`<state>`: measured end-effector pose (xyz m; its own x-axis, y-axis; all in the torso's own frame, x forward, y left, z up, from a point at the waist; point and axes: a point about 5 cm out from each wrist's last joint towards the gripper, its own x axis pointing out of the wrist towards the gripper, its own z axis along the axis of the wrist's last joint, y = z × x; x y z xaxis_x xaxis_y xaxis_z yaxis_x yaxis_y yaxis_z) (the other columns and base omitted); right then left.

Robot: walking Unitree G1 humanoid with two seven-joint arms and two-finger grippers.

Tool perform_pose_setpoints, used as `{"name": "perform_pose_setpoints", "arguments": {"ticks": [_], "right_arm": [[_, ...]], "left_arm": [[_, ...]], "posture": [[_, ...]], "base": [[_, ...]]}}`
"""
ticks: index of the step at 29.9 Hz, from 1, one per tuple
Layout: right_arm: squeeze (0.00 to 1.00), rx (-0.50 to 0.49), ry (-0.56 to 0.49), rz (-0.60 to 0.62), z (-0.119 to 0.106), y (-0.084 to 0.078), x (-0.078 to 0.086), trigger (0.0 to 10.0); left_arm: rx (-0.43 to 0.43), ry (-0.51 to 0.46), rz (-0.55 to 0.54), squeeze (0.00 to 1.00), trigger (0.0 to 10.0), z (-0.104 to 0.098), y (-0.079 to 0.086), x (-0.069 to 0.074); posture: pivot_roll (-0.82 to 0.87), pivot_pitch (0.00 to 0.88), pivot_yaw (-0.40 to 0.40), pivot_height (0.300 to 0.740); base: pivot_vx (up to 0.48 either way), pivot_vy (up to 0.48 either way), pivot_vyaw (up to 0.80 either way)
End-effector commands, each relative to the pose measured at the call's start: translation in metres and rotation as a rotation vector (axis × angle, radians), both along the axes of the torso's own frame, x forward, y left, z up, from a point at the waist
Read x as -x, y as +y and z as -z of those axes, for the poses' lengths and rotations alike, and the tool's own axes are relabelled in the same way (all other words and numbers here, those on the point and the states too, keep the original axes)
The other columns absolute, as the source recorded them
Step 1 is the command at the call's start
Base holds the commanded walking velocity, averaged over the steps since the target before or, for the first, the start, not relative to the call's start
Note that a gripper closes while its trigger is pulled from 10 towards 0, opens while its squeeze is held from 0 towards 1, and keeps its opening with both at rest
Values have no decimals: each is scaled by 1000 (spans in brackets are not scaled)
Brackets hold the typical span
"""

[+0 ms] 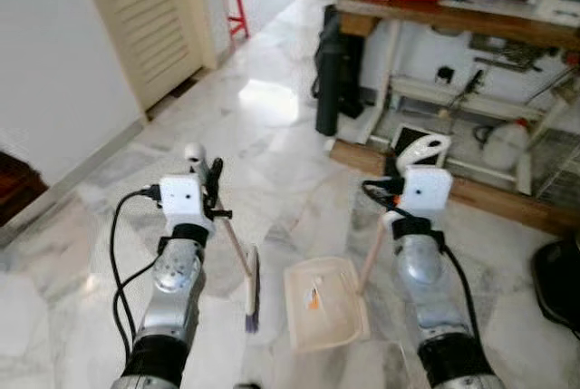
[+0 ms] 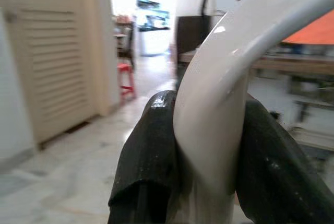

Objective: Sweep floor

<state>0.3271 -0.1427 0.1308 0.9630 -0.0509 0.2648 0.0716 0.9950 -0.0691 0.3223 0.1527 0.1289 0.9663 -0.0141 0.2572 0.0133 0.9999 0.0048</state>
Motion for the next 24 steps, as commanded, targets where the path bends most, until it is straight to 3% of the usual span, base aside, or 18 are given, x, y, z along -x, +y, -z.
{"name": "perform_pose_setpoints", "arguments": {"ticks": [1,24], "right_arm": [[0,-22,-59,2,-14,0,0,10000],[0,-20,-44,-3,-12,0,0,10000]], "left_arm": [[-9,-46,2,0,10000,-10,-3,0],[4,-25,-18,0,10000,-6,-4,6]], "posture": [[29,60,41,740],[30,72,35,740]], "base": [[0,0,800],[0,0,800]]}}
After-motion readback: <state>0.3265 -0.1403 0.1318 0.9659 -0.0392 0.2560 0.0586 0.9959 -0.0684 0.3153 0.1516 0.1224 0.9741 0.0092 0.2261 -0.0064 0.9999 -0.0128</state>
